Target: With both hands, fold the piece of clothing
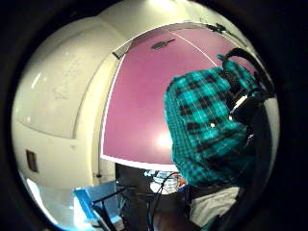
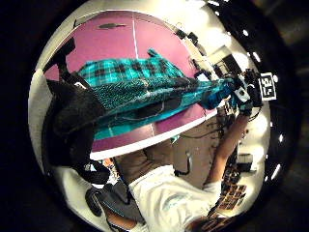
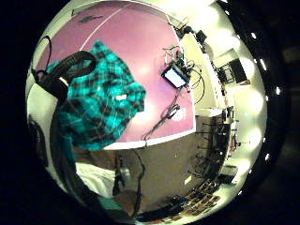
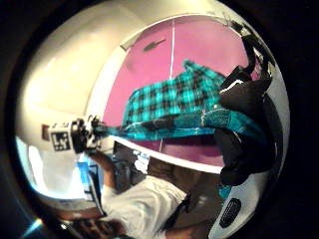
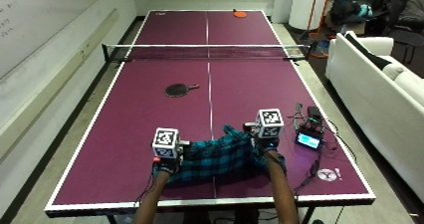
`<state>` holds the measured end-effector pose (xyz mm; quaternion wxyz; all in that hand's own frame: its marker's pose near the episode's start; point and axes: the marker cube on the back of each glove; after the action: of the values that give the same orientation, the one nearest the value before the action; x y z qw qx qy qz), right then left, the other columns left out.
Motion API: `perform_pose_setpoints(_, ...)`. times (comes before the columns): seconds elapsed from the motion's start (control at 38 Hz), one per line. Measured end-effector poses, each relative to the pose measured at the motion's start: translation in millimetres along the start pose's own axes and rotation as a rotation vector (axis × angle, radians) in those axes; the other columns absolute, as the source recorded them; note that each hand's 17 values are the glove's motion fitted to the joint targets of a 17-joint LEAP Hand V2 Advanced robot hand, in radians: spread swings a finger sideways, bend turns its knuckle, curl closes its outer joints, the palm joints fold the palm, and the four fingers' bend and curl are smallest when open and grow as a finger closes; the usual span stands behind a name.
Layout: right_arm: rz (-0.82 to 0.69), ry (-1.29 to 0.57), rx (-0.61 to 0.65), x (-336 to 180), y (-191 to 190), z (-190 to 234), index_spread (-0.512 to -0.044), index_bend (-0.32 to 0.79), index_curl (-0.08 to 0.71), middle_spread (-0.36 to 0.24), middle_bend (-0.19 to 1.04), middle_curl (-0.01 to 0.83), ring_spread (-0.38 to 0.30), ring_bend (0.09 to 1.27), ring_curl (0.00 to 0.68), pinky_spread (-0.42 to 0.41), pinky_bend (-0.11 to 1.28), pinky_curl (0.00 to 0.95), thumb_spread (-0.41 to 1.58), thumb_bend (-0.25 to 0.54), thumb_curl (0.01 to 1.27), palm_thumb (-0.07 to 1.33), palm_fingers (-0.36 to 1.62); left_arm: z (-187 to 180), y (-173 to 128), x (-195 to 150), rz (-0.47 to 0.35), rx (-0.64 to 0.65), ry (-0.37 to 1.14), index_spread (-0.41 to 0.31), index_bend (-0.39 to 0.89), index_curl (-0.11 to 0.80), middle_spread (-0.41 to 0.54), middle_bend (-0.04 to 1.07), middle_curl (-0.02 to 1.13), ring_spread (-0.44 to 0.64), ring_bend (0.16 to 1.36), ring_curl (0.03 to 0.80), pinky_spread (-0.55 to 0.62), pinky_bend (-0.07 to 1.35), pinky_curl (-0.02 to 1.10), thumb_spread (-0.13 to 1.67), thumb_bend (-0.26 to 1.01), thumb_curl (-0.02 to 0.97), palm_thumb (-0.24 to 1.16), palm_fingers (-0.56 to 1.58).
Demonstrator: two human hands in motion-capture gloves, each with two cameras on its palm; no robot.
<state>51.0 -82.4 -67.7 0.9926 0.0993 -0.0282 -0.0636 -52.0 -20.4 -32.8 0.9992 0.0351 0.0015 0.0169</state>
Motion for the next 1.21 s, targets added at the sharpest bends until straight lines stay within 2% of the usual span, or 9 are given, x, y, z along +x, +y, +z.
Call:
perform_pose_setpoints(0.29,-0.044,0.346,0.137,-68,-113,0,-0.348,0.17,0.312,-0.268,0.45,0.452,-0.255,0.83,0.454,-0.236,0.34,0.364,1.09,0.028,0.28,0.88,1.31,54,-116,-24,-0.099,-0.095,-0.154,-0.339,0.18,0.387,-0.391,0.5,0.5,-0.39,0.76,0.427,-0.29,0.26,0.4,1.19,0.02,0.281,0.65,1.3)
perform_pose_setpoints(0.47,-0.066,0.443,0.182,-74,-158,57,-0.357,0.19,0.35,-0.273,0.46,0.459,-0.256,0.8,0.456,-0.241,0.33,0.364,1.1,-0.019,0.26,0.84,1.32,31,-83,8,-0.081,-0.206,-0.023,-0.349,0.19,0.41,-0.391,0.51,0.51,-0.39,0.76,0.432,-0.29,0.23,0.4,1.2,-0.01,0.273,0.66,1.3)
perform_pose_setpoints(0.58,-0.015,0.478,0.196,-69,-159,75,-0.364,0.19,0.366,-0.273,0.48,0.466,-0.256,0.79,0.456,-0.25,0.32,0.364,1.09,-0.033,0.25,0.8,1.33,50,-96,-9,-0.116,-0.107,-0.213,-0.354,0.2,0.426,-0.392,0.52,0.51,-0.39,0.75,0.431,-0.28,0.22,0.41,1.2,-0.01,0.269,0.66,1.3)
perform_pose_setpoints(0.71,0.087,0.492,0.222,-53,-142,72,-0.364,0.21,0.39,-0.271,0.5,0.476,-0.269,0.7,0.437,-0.222,0.31,0.362,1.06,-0.063,0.23,0.68,1.25,60,-106,-15,-0.15,-0.002,-0.248,-0.358,0.21,0.443,-0.394,0.54,0.51,-0.38,0.73,0.432,-0.27,0.19,0.41,1.21,-0.02,0.263,0.65,1.29)
perform_pose_setpoints(0.79,0.159,0.475,0.241,-36,-120,62,-0.366,0.09,0.356,-0.293,0.38,0.44,-0.289,0.63,0.414,-0.169,0.37,0.376,1.06,-0.023,0.24,0.7,0.98,63,-96,-12,-0.187,-0.04,-0.198,-0.349,0.18,0.443,-0.389,0.54,0.51,-0.37,0.71,0.43,-0.24,0.18,0.4,1.21,-0.02,0.26,0.64,1.22)
perform_pose_setpoints(1.0,0.477,0.138,-0.094,10,-3,72,-0.362,0.09,0.328,-0.28,0.28,0.416,-0.265,0.54,0.39,-0.056,0.39,0.39,1.11,-0.023,0.25,0.71,0.83,64,-75,-9,-0.181,0.189,-0.188,-0.239,0.11,0.407,-0.278,0.27,0.48,-0.24,0.62,0.437,-0.1,0.29,0.46,1.19,-0.04,0.242,0.55,0.7)
perform_pose_setpoints(1.05,0.577,0.054,-0.194,22,20,81,-0.358,0.08,0.312,-0.26,0.27,0.412,-0.242,0.52,0.382,-0.024,0.4,0.388,1.13,-0.052,0.23,0.64,0.82,73,-57,-5,-0.154,0.118,-0.166,-0.222,0.11,0.395,-0.263,0.24,0.47,-0.22,0.61,0.425,-0.07,0.29,0.46,1.18,-0.04,0.239,0.53,0.69)
perform_pose_setpoints(1.08,0.614,0.022,-0.231,27,28,86,-0.35,0.03,0.292,-0.221,0.23,0.403,-0.197,0.52,0.378,0.014,0.45,0.397,1.1,-0.164,0.19,0.43,0.75,80,-46,-3,-0.145,0.045,-0.154,-0.215,0.11,0.389,-0.258,0.23,0.45,-0.21,0.6,0.415,-0.06,0.28,0.45,1.18,-0.04,0.236,0.52,0.7)
perform_pose_setpoints(1.21,0.737,0.069,-0.312,50,43,101,-0.336,0.0,0.244,-0.122,0.16,0.387,-0.073,0.53,0.392,0.136,0.54,0.426,1.05,-0.154,0.14,0.1,0.5,104,-19,-7,-0.157,-0.172,-0.17,-0.21,0.12,0.361,-0.238,0.16,0.4,-0.18,0.55,0.37,-0.08,0.34,0.44,1.18,-0.04,0.224,0.44,0.81)
